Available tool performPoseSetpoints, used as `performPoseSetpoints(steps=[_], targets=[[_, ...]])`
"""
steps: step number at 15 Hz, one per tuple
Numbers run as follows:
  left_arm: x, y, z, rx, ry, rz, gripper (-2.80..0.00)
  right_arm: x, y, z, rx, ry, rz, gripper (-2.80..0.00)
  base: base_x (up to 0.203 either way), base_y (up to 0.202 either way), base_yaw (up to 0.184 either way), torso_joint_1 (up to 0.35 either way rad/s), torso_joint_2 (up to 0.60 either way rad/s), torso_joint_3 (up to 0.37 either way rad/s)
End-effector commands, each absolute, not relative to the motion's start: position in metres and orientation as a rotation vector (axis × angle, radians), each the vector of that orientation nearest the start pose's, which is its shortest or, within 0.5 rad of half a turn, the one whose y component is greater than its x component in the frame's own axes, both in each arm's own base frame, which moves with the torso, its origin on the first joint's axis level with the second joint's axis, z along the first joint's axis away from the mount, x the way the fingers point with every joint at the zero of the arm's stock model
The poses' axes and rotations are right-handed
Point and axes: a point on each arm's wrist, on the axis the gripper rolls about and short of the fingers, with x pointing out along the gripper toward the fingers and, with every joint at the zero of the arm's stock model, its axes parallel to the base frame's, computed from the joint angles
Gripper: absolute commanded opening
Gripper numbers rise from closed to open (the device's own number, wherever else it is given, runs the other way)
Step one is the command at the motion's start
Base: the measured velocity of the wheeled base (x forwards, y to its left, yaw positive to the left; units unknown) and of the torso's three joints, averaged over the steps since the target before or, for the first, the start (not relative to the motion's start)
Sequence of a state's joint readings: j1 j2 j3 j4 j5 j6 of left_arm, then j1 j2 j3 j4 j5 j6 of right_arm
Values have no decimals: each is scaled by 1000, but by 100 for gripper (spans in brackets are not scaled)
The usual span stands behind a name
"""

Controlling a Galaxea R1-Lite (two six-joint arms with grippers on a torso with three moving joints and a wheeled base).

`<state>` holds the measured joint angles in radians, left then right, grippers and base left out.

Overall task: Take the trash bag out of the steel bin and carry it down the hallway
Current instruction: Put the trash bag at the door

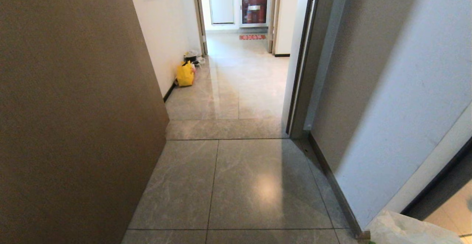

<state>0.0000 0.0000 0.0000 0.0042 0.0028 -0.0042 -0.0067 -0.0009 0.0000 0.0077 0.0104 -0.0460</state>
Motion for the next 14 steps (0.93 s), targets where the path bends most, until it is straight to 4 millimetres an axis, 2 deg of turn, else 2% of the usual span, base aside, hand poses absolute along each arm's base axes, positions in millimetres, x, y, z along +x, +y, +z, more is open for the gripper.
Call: performPoseSetpoints(steps=[1,10,14], targets=[[-23,0,75,-5,5,3,-280,-23,0,75,-46,6,5,-280,192,0,1,6,-2,2],[-23,0,75,-5,5,3,-280,-23,0,75,-46,6,5,-280,187,0,1,1,1,2],[-23,0,75,-3,6,3,-280,-23,0,75,-46,6,5,-280,24,0,-1,0,1,1]])
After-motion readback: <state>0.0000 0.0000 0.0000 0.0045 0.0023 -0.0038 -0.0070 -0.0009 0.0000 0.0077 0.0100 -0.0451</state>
